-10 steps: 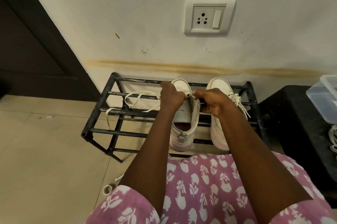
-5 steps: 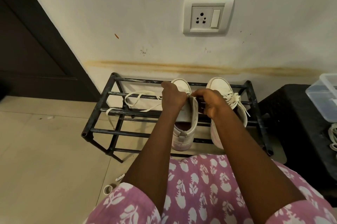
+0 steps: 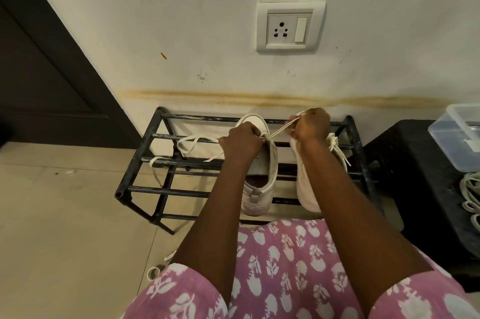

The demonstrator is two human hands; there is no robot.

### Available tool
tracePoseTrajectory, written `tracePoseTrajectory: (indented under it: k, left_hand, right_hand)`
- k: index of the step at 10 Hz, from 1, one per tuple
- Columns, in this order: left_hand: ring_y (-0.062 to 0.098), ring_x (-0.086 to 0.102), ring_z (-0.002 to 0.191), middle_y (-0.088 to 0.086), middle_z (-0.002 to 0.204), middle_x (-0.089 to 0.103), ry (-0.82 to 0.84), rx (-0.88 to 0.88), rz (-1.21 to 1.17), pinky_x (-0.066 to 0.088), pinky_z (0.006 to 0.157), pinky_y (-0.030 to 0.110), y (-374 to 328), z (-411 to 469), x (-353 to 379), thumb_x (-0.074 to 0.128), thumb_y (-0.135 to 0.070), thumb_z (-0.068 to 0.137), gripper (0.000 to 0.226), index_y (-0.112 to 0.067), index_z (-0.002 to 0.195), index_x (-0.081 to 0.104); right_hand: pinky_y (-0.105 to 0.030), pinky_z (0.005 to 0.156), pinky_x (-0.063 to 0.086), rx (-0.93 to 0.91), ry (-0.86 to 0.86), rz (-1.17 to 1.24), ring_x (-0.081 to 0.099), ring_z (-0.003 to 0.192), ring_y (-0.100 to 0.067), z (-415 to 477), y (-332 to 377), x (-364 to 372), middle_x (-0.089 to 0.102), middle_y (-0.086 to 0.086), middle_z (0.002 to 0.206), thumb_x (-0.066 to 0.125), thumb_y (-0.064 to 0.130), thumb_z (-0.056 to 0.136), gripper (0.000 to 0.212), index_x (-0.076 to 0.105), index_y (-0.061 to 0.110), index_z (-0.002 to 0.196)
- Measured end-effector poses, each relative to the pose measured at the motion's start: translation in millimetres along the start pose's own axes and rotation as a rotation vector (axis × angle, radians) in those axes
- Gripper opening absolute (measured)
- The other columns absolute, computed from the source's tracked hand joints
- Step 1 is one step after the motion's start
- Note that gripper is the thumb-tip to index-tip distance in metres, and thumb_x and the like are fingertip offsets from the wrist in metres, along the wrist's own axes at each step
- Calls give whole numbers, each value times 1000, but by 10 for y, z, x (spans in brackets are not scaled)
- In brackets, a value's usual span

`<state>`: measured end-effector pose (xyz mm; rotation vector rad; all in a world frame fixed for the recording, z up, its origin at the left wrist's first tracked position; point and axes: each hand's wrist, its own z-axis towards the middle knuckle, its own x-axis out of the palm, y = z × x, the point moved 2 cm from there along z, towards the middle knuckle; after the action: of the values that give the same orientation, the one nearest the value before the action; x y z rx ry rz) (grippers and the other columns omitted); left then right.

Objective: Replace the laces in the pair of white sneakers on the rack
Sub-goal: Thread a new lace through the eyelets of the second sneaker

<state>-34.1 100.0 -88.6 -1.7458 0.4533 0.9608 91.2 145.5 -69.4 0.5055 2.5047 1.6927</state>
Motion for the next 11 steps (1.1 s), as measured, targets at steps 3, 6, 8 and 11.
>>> tracePoseTrajectory:
  k: [3,6,8,11]
  left_hand:
    - [23,54,111,-1,107,66,7,-48,19,20,109,49,-63,-76,-8,51,-16,84,23,-27,98,67]
    - [25,51,115,2,112,64,-9,-67,-51,17,108,52,-72,-120,-2,48,-14,85,27,-23,103,67]
    - [25,50,117,3,114,64,-14,-89,-71,14,107,52,-52,-120,12,50,-16,86,27,-24,106,66]
    - [31,35,129,8,133,42,-76,-158,-51,21,106,52,-13,-112,7,63,-30,80,48,-23,125,47]
  right_hand:
    - [-5,61,39,-504,-648,-72,43,71,-7,205,1059,-794,42,1,87,28,-2,95,23,35,16,82]
    - [-19,89,41,-597,221,-957,63,100,-19,-128,599,-105,70,-9,106,62,4,84,19,73,5,98]
    - [-35,85,53,-483,375,-1313,64,97,-29,-199,-57,189,68,-16,105,57,2,87,22,69,2,105]
    - [-31,67,44,-432,45,-1281,61,90,-31,-79,442,-272,59,-15,94,52,3,86,9,57,-1,93]
